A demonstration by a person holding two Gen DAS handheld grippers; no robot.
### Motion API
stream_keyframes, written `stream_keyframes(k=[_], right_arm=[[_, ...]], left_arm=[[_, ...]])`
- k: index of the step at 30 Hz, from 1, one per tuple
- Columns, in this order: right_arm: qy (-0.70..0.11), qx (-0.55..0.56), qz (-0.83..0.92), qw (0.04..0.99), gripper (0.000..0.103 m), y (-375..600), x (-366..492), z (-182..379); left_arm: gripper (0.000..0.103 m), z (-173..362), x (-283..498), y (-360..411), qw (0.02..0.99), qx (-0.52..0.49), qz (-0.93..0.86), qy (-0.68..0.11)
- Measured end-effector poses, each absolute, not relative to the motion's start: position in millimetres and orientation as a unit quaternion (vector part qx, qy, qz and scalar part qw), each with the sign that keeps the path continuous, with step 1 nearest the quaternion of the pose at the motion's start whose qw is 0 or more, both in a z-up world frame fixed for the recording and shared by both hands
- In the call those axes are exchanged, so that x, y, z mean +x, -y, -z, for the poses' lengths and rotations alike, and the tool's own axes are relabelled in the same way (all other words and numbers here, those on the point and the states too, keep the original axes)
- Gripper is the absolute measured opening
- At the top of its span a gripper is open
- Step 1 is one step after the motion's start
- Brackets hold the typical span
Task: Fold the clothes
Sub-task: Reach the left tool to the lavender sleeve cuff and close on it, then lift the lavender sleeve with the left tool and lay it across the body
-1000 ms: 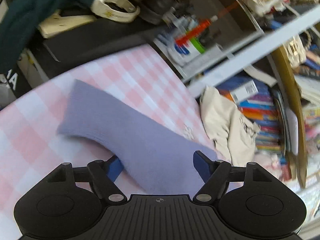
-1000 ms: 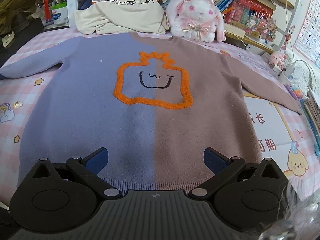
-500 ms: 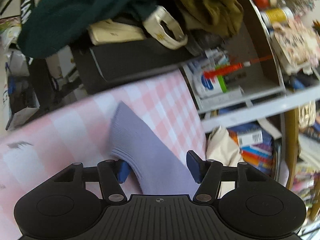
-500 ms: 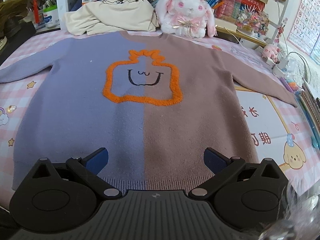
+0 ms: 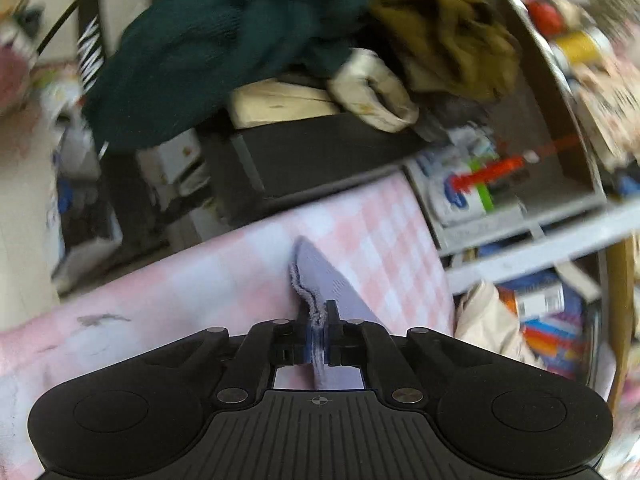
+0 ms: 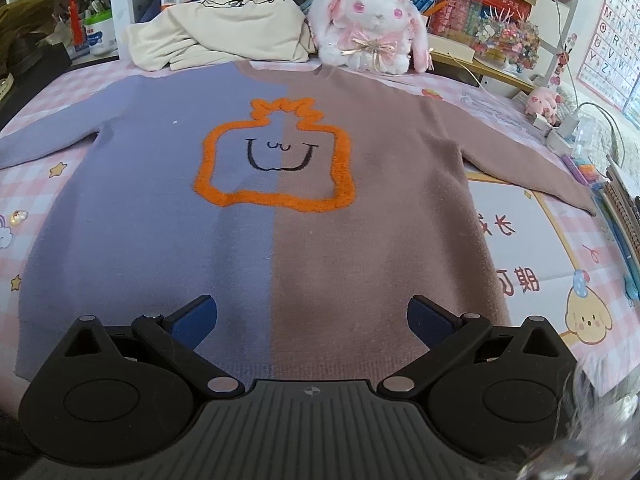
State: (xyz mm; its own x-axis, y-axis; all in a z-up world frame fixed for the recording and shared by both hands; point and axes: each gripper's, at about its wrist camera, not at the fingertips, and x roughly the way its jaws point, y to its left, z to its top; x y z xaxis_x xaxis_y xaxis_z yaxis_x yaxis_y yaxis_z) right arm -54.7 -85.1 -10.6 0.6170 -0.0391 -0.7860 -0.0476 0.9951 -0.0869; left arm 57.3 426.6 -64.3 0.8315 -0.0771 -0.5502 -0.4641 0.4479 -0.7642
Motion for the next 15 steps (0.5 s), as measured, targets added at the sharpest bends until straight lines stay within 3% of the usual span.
stream_keyframes(k=[9,15], right_arm=[[-0.438,-0.042,-0.024,0.898,0.103,114,-40,16],[-0.434,-0.039,-0.053,0.899,0.103,148,-23,12]], left_arm=[[0.004,-12,74,-344,0.901,-0.354,-0.003,-0.251],[0.004,-39,85,-272,0.914,-0.324,0.036,-0.243]])
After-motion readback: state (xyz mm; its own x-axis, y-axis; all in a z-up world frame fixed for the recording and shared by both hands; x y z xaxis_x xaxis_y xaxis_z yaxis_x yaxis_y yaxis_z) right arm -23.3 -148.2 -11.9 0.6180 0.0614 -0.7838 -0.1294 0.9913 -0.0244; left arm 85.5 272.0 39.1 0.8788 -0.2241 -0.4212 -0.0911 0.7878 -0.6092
